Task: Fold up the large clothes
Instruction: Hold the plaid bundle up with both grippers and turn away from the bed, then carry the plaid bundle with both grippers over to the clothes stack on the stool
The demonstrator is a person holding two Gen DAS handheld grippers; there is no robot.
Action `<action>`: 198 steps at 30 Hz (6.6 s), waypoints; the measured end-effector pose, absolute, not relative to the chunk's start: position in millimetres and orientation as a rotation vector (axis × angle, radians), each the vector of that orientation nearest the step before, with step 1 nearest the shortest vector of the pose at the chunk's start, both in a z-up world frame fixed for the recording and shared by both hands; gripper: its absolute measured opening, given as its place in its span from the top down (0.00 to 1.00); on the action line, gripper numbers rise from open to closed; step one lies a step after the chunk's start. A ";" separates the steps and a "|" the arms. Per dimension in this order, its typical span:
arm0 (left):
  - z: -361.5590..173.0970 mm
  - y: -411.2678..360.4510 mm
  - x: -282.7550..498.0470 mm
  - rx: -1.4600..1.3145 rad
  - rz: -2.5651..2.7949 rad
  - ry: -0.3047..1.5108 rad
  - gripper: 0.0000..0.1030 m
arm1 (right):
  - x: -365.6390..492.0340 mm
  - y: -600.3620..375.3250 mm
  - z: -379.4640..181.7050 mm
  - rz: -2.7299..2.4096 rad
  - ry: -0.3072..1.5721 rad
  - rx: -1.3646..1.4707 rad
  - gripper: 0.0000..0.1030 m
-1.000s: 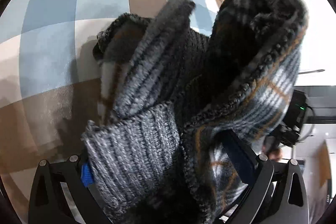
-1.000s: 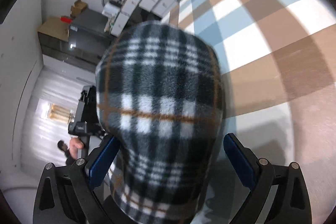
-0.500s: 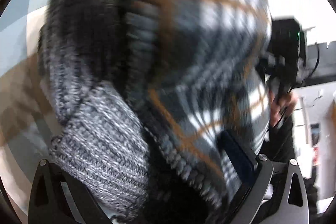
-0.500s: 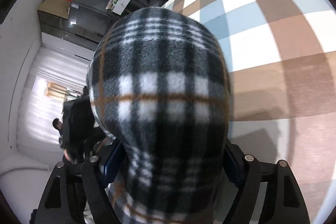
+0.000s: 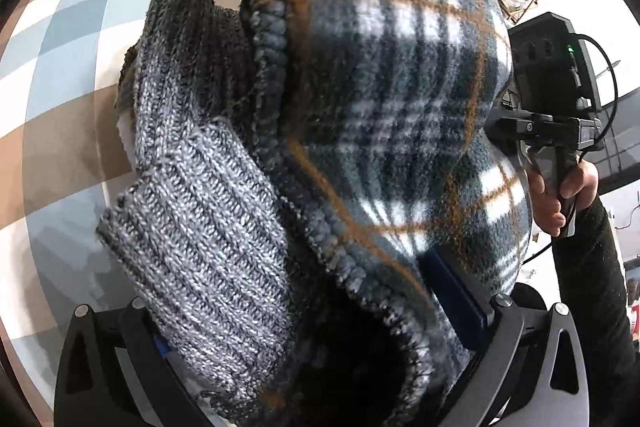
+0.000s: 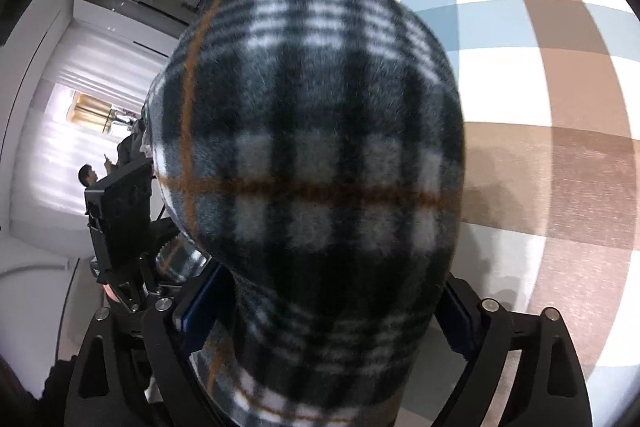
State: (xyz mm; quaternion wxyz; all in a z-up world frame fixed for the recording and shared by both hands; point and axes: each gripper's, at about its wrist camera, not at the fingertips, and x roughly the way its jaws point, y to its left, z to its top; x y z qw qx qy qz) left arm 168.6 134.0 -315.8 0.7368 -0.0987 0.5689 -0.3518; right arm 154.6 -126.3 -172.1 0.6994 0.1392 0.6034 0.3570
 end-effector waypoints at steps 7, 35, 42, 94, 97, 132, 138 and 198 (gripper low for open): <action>-307.5 139.6 144.7 -0.186 -0.784 1.202 0.01 | 163.1 -126.3 -183.2 0.801 1.359 0.328 0.08; -326.8 161.3 144.3 -0.518 -0.984 1.260 0.16 | 106.5 -143.9 -201.5 0.738 1.234 0.390 0.10; -336.2 163.0 152.1 -0.554 -0.975 1.286 0.28 | 99.3 -155.2 -213.0 0.775 1.205 0.482 0.14; -172.9 -37.5 149.9 -0.396 -1.253 1.077 0.59 | 21.3 -345.3 9.1 0.492 0.883 0.522 0.35; -162.1 -65.0 161.2 -0.395 -1.264 1.071 0.59 | 26.4 -373.9 31.2 0.457 0.877 0.480 0.36; -210.6 -115.5 199.2 -0.450 -1.141 0.997 0.52 | 35.2 -499.0 85.9 -0.088 0.711 0.146 0.03; -198.0 -118.1 178.7 -0.427 -1.063 0.881 0.52 | 86.1 -412.5 79.6 -0.093 0.825 -0.164 0.25; -114.1 -261.5 254.4 -0.285 -1.140 0.931 0.53 | 16.3 -467.3 23.0 0.179 0.968 0.153 0.33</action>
